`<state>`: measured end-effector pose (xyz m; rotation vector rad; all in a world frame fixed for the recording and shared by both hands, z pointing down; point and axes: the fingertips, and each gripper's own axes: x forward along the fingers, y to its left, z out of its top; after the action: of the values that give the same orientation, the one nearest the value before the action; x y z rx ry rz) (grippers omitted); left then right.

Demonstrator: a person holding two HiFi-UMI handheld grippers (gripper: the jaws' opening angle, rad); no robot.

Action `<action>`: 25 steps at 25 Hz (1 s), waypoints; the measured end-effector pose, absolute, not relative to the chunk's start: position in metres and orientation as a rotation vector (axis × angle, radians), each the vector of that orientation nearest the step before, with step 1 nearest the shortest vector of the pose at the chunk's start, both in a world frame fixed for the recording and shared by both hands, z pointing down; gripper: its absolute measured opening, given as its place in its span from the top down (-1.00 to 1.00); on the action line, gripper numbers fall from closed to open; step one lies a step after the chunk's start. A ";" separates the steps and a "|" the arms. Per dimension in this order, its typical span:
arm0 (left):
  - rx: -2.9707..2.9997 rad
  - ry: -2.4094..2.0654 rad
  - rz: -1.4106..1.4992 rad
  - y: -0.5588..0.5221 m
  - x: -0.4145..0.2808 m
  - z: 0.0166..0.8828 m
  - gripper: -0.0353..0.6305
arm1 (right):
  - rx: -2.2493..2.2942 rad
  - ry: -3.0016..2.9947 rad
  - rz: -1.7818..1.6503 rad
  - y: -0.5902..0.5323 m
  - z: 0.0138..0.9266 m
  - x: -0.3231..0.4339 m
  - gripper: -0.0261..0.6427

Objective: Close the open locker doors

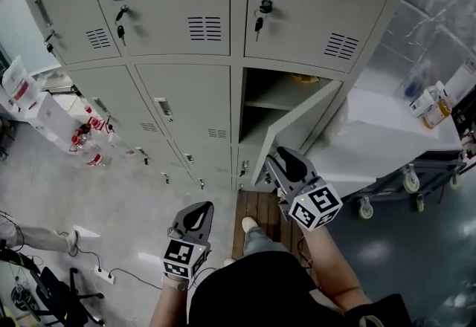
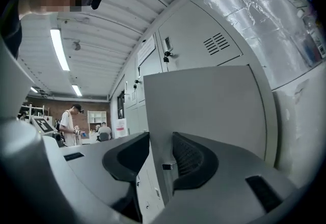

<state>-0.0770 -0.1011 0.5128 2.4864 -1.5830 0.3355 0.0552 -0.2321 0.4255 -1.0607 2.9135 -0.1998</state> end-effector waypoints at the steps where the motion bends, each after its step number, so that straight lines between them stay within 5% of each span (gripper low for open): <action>1: 2.484 -1.595 0.343 -0.105 -0.078 0.513 0.84 | -1.040 2.916 -0.201 -0.237 0.424 0.051 0.47; 25: 2.293 -1.819 0.392 -0.190 -0.102 0.513 0.84 | -0.686 2.995 -0.289 -0.333 0.434 -0.013 0.47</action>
<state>-0.1019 -0.1901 0.5132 2.2928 -1.8189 0.3918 -0.0129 -0.3329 0.4335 -0.6862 2.9946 -0.2893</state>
